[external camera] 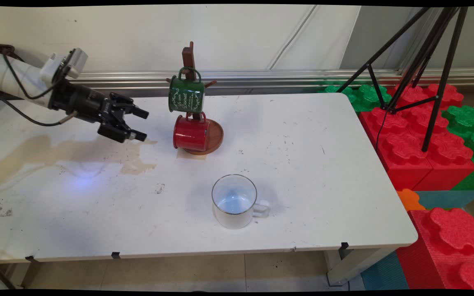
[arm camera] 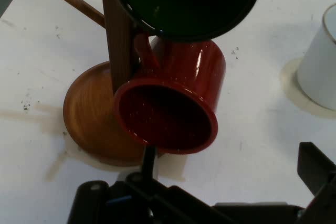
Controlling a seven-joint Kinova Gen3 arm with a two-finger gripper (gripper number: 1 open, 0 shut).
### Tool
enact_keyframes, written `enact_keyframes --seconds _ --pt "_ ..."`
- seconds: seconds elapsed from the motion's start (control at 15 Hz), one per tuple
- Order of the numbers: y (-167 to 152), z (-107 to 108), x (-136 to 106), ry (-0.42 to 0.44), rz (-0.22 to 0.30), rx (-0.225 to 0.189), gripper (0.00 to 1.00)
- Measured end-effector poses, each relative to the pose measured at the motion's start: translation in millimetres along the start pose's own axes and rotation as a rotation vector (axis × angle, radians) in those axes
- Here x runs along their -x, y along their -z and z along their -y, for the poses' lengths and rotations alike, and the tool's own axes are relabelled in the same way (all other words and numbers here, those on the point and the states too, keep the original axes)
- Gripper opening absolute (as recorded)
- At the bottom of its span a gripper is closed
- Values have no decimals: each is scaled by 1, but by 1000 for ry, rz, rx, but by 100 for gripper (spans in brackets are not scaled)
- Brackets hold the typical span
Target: Pick up the red mug from the rack
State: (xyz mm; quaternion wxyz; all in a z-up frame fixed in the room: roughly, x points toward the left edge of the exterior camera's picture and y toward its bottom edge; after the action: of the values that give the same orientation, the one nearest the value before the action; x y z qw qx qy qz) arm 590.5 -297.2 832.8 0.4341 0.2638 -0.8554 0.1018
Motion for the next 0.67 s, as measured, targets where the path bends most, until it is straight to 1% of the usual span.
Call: enact_keyframes --seconds 0.33,0.67 --pt "-24 1 10 32 -15 -12 100" --pt "-40 2 17 47 -23 -22 100"
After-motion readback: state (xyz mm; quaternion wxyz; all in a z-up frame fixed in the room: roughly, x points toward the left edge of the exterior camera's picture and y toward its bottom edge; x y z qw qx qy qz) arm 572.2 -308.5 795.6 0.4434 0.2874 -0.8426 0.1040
